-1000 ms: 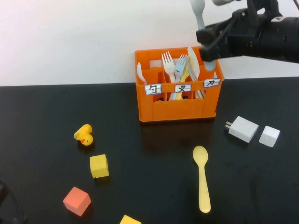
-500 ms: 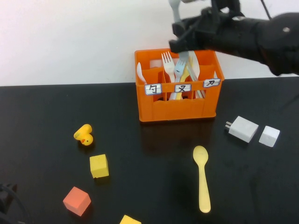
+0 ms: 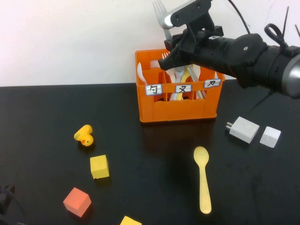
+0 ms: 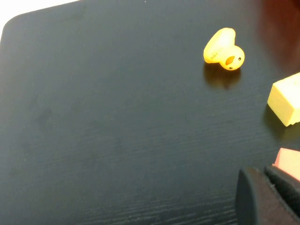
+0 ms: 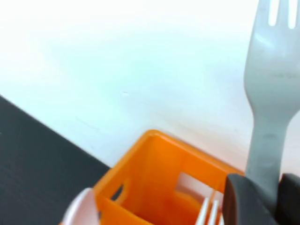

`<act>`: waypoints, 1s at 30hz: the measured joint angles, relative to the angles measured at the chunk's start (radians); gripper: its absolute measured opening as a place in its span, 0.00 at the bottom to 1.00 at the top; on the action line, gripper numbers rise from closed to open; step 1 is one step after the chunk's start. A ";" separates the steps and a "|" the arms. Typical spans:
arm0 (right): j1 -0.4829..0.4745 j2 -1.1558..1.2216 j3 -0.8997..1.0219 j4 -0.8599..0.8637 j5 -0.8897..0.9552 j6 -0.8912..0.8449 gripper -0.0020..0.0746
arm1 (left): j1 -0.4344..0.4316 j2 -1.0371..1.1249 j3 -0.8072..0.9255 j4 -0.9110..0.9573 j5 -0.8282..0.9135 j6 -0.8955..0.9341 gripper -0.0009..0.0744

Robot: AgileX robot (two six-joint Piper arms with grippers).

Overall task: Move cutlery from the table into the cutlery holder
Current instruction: Place the fork on the box

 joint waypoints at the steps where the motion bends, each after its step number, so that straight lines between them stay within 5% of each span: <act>1: 0.000 0.002 0.000 0.000 -0.009 -0.002 0.21 | 0.000 0.000 0.000 0.001 0.000 -0.003 0.01; 24: 0.016 0.057 0.000 0.128 -0.019 -0.004 0.21 | 0.000 0.000 0.000 0.017 -0.012 -0.018 0.01; 27: 0.016 0.059 -0.002 0.156 -0.003 -0.005 0.28 | 0.000 0.000 0.000 0.017 -0.012 -0.018 0.01; 30: 0.016 0.059 -0.003 0.172 0.039 -0.017 0.50 | 0.000 0.000 0.000 0.019 -0.012 -0.018 0.01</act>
